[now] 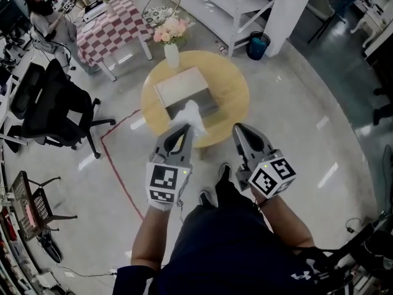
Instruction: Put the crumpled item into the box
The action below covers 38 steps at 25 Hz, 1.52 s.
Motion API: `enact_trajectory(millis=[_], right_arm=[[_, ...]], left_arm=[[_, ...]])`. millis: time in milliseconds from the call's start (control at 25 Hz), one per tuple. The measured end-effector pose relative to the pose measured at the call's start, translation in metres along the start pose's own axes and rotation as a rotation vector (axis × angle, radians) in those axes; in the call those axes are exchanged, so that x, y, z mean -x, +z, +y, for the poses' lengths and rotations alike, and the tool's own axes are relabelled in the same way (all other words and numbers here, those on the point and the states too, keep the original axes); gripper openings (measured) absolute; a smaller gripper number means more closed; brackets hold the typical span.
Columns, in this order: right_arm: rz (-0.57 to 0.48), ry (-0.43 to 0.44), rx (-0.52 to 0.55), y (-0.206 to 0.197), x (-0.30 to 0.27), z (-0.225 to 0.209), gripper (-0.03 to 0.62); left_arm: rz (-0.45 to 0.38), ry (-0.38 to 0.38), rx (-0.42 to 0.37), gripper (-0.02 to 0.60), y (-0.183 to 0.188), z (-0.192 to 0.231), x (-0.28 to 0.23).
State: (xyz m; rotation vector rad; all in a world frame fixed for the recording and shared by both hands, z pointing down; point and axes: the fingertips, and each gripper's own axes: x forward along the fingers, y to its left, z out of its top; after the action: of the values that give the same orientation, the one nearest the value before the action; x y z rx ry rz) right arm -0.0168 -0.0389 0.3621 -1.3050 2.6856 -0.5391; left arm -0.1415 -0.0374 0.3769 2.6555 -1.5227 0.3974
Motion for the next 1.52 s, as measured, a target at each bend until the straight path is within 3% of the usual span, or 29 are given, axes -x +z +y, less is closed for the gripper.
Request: enact_trajectory(millis=[640, 920, 1520], right_arm=[[0.073, 0.045, -0.068, 0.011, -0.086, -0.107, 0.005], [0.101, 0.059, -0.085, 0.009, -0.111, -0.129, 0.005], [0.135, -0.052, -0.139, -0.021, -0.133, -0.146, 0.005]], left_arm=[[0.145, 0.035, 0.018, 0.017, -0.020, 0.033, -0.133], [0.203, 0.050, 0.031, 0.018, -0.037, 0.045, -0.161], [0.367, -0.077, 0.074, 0.017, -0.111, 0.068, -0.205]])
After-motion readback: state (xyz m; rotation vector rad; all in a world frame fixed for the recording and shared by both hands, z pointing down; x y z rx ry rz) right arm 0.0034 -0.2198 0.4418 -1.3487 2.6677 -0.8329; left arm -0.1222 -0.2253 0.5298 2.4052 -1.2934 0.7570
